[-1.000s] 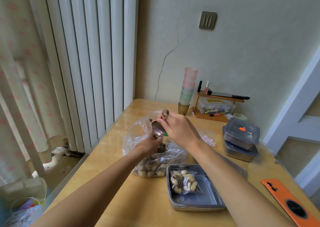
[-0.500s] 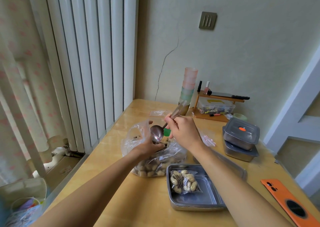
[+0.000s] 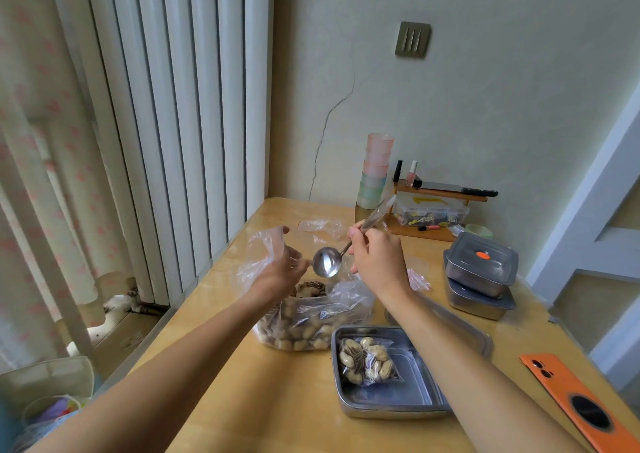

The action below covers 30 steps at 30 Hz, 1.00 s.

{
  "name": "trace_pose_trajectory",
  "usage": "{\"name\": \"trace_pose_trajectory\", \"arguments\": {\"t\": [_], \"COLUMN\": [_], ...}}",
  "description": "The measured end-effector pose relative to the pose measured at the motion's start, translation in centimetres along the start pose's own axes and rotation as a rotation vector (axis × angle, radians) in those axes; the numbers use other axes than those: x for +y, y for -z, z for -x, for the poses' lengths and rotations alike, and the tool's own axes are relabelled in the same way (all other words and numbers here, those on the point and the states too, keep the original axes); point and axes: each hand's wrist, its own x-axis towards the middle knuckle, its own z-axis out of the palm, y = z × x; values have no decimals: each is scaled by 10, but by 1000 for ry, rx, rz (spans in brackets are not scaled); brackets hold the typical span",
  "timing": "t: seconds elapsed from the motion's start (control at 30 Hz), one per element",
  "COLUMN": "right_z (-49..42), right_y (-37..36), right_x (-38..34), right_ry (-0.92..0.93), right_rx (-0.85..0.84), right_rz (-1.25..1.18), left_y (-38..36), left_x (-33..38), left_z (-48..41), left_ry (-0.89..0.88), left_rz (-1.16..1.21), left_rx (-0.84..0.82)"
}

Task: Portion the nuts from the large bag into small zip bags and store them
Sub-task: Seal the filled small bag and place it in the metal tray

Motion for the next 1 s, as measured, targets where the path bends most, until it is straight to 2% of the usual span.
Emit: {"name": "trace_pose_trajectory", "arguments": {"t": [0.1,0.3,0.43,0.67,0.87,1.0], "right_z": [7,15,18,20,18,19], "right_y": [-8,-15,-16,-17,-16,-18], "right_x": [4,5,-1,3,4,7], "right_ry": [5,76,106,24,-53,-50], "right_rx": [-143,-167,-259,-286,-242,-203], "right_rz": [69,242,295,162,9,9], "left_y": [2,-4,-5,7,6,5], "left_x": [-2,1,-4,8,7,1], "left_z": [-3,5,6,2,0,-1], "left_ry": [4,0,31,-62,-57,-15], "left_rz": [-10,-44,-73,-65,-179,-204], "left_rx": [16,-113,-117,120,18,-91]}}
